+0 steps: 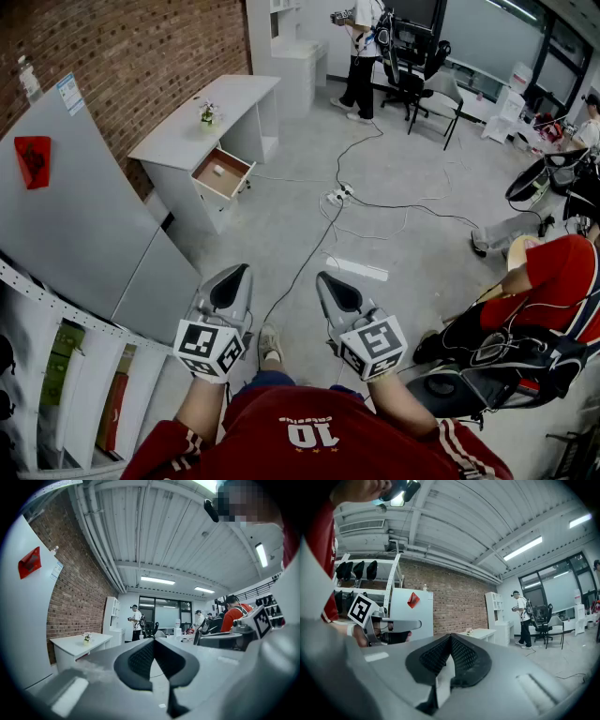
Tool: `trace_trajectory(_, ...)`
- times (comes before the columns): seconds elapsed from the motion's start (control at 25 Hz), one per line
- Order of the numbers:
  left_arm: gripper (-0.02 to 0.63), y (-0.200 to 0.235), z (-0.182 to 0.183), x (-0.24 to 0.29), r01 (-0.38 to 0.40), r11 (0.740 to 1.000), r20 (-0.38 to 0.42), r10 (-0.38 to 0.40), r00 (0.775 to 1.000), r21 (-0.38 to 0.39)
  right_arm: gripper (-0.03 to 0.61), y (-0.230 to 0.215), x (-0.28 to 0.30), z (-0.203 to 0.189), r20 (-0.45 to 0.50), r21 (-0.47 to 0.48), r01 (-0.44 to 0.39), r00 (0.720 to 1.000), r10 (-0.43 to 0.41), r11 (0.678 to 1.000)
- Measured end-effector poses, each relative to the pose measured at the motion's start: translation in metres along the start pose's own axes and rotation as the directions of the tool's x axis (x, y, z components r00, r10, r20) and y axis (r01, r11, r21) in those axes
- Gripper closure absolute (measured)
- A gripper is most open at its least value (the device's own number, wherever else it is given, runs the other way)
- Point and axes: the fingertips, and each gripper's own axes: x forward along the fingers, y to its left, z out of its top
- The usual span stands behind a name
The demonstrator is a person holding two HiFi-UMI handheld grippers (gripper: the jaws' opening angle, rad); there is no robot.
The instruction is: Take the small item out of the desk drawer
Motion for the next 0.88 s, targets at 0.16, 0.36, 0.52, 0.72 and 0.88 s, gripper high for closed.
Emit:
trace_trajectory(0.16, 0.611, 0.004, -0.002, 0.004, -0.002, 1.000, 0.000, 0.002, 1.000, -0.004, 0.580, -0.001, 0.005, -0.002, 0.002, 0.003, -0.005, 1.000, 0.005, 1.000)
trace_trajectory(0.36, 0.611, 0.009, -0.003, 0.008, -0.008, 1.000, -0.003, 0.008, 1.000, -0.004, 0.580, -0.003, 0.010, -0.002, 0.006, 0.005, -0.013, 1.000, 0.013, 1.000)
trace_trajectory(0.52, 0.611, 0.017, -0.004, 0.016, -0.009, 1.000, -0.003, 0.009, 1.000, -0.014, 0.580, -0.009, 0.019, -0.004, 0.000, 0.014, -0.006, 1.000, 0.006, 1.000)
trace_trajectory(0.72, 0.611, 0.030, -0.007, 0.025, -0.009, 1.000, -0.011, 0.009, 1.000, -0.017, 0.580, -0.013, 0.035, -0.009, -0.020, 0.028, 0.000, 1.000, 0.001, 1.000)
trace_trajectory(0.88, 0.611, 0.047, -0.007, 0.039, -0.017, 1.000, -0.011, 0.017, 1.000, -0.026, 0.580, -0.017, 0.058, -0.007, -0.021, 0.025, -0.024, 0.999, 0.025, 0.999)
